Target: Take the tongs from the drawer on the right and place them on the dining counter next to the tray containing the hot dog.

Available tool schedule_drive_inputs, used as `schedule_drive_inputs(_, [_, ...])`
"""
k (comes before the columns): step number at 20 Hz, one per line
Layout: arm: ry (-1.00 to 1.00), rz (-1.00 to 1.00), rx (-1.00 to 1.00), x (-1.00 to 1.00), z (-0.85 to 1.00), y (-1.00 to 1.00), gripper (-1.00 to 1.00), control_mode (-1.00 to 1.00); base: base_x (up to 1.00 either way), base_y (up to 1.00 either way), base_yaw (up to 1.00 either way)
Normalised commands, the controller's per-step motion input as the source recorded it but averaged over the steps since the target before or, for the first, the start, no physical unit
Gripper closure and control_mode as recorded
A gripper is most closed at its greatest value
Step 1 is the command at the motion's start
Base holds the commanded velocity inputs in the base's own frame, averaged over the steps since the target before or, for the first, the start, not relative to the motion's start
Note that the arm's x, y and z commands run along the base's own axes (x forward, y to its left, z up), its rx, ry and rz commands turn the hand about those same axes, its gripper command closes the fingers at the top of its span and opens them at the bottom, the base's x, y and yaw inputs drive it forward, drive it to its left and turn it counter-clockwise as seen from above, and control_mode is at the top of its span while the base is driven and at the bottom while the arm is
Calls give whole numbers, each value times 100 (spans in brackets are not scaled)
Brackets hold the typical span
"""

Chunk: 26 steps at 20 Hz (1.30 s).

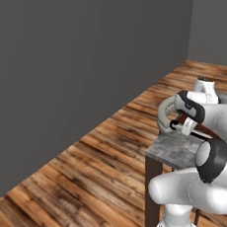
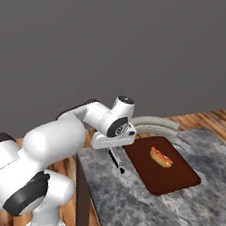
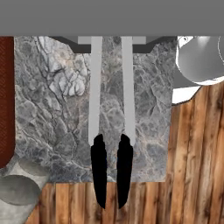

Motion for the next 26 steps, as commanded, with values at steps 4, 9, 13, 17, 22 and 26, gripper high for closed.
schedule_drive_inputs(4, [0,0,0,-4,-26,-15,100,-100,0,0,0])
schedule_drive_inputs(9, [0,0,0,0,-33,-3,100,-100,0,0,0])
schedule_drive_inputs(13, [0,-1,0,0,-39,-6,100,-100,0,0,0])
schedule_drive_inputs(17, [0,0,0,0,-18,-7,100,-100,0,0,0])
schedule_drive_inputs(22, [0,0,0,5,-2,-11,100,-100,0,0,0])
schedule_drive_inputs(26, [0,0,0,1,0,-23,100,-100,0,0,0])
